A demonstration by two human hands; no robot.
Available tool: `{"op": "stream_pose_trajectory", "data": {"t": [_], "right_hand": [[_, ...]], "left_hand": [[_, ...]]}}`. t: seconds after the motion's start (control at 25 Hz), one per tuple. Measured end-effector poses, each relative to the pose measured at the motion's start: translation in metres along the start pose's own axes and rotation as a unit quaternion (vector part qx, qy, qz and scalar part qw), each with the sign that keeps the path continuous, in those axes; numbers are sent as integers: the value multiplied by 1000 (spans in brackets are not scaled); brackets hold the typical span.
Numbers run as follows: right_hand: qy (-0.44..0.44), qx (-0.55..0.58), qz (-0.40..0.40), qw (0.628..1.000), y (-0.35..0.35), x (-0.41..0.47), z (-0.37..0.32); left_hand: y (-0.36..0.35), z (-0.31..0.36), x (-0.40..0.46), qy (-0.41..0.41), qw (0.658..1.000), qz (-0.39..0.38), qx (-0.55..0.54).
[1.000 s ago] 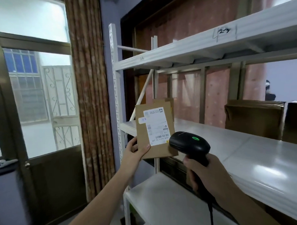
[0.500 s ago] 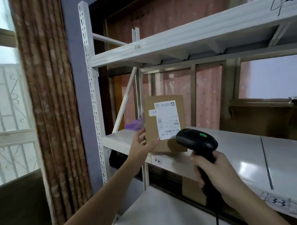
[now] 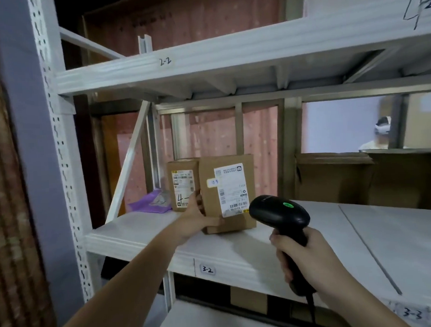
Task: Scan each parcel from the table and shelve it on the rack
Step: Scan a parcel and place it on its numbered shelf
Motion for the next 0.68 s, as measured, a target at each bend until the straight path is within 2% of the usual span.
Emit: {"op": "stream_pose_trajectory", "data": {"t": [0.24, 0.56, 0.68], "right_hand": [[17, -30, 27, 999, -13, 8, -1], [-2, -39, 41, 998, -38, 3, -4], [-11, -52, 53, 997, -40, -5, -1]], "left_hand": [[1, -15, 33, 5, 1000, 11, 11], [-2, -23, 47, 33, 978, 194, 70], [-5, -14, 38, 9, 972, 212, 101]]}}
Point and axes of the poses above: each hand's wrist, its own x-axis towards the middle knuckle, its own y-axis out of the back of the hand, z = x × y, the point moved 2 cm from there along x, towards the middle knuckle, and after that the axes turned 6 degrees about z, right-handed, at the moved point
